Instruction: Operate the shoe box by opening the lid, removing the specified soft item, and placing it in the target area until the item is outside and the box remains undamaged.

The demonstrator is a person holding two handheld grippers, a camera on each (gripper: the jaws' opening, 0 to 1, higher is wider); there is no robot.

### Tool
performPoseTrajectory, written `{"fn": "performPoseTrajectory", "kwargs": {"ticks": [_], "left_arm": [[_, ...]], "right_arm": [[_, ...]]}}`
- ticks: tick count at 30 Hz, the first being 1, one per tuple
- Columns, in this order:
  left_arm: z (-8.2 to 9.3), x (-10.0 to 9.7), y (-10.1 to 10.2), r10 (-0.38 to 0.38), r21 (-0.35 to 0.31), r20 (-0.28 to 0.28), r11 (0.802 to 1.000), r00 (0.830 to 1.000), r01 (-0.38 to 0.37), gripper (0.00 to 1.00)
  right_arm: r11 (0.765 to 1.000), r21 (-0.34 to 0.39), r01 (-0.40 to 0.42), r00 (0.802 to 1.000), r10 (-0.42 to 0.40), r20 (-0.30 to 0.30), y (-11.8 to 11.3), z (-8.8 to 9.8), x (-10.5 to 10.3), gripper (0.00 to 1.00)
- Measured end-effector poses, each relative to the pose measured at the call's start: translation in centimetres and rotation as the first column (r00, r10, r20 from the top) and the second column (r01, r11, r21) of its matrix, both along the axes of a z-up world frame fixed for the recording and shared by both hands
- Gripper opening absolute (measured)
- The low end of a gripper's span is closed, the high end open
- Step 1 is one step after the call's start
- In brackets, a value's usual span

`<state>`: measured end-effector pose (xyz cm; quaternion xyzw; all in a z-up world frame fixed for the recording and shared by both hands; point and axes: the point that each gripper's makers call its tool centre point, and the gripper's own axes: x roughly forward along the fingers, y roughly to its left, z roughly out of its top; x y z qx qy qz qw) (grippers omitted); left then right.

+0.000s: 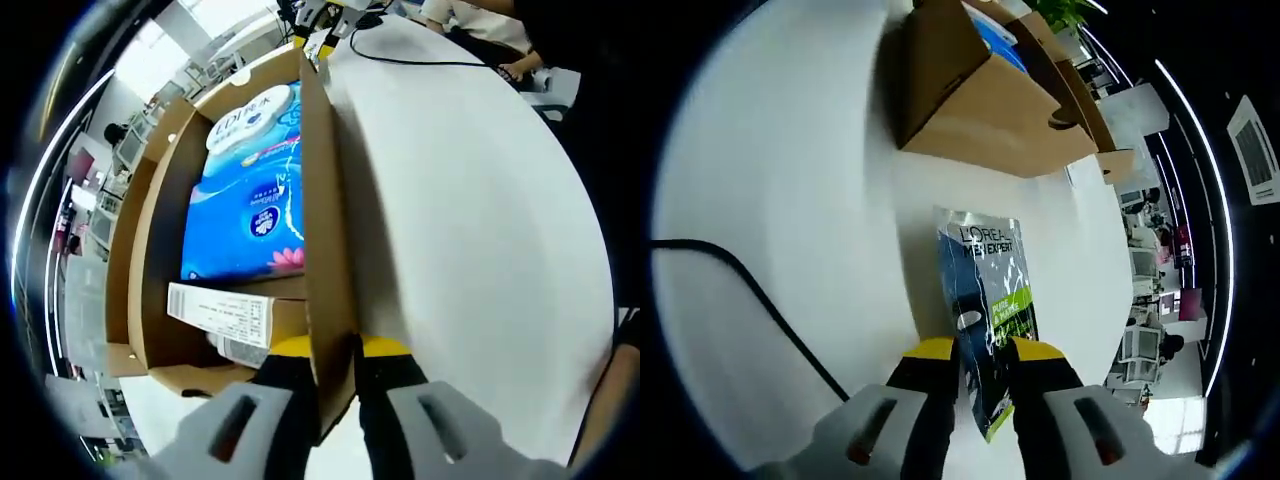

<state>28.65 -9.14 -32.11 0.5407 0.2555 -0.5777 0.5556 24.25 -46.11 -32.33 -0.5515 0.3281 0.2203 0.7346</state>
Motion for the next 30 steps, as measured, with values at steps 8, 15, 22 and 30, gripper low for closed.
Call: {"fn": "performPoseTrajectory", "kwargs": {"ticks": [8,15,22,30], "left_arm": [[0.0,0.1,0.0,0.001,0.0,0.0,1.0,1.0,-0.001,0.12],[0.0,0.1,0.0,0.0,0.0,0.0,1.0,1.0,0.0,0.12],[0.0,0.1,0.0,0.001,0.0,0.001,1.0,1.0,-0.001,0.12],[0.0,0.1,0.0,0.002,0.002,0.001,1.0,1.0,-0.002,0.12]], "right_arm": [[0.996,0.071,0.056,0.997,-0.059,0.041,-0.2,1.1,-0.5,0.23],[0.978,0.182,0.103,0.991,-0.116,0.067,0.6,2.8,-0.6,0.23],[0.895,0.387,0.223,0.966,-0.256,0.036,1.4,3.0,0.3,0.23],[0.743,0.593,0.311,0.924,-0.382,-0.006,1.5,2.2,3.2,0.2]]}}
